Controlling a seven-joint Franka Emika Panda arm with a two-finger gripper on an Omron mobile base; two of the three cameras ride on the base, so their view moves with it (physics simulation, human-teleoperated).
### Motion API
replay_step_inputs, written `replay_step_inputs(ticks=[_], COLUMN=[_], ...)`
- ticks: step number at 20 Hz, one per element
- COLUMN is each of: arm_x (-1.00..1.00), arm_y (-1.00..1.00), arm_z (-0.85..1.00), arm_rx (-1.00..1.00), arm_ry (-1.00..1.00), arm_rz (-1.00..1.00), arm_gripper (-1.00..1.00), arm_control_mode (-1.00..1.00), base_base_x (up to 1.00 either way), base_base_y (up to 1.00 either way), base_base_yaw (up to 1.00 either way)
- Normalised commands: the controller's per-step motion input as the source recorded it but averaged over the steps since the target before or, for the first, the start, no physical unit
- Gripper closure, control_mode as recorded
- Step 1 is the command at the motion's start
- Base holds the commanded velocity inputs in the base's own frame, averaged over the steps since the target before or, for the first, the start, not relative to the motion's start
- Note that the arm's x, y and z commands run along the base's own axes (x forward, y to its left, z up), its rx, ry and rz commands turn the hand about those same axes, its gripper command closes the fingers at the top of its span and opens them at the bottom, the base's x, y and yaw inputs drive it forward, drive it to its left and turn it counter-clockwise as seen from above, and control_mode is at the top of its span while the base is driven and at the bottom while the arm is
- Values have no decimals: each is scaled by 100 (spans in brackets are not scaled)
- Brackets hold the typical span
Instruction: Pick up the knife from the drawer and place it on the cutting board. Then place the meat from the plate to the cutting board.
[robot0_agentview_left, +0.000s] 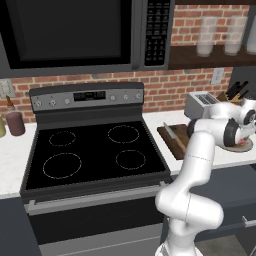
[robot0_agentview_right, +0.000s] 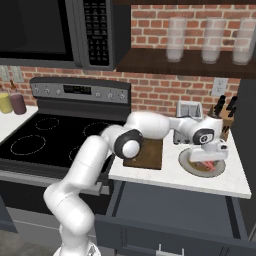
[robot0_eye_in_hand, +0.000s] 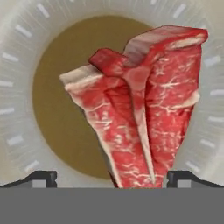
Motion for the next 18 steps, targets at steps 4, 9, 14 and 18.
replay_step_inputs(ticks=[4, 9, 14, 18], arm_x=[34, 46, 13, 0], arm_y=[-9, 0, 0, 0], arm_z=[-18, -2, -20, -44], arm_rx=[-3, -5, -6, -5], arm_ry=[-4, -6, -3, 0], arm_rz=[0, 0, 0, 0], arm_gripper=[-100, -100, -100, 100], arm_control_mode=[-100, -100, -100, -100], base_base_x=[0, 0, 0, 0], base_base_y=[0, 0, 0, 0], base_base_yaw=[0, 0, 0, 0])
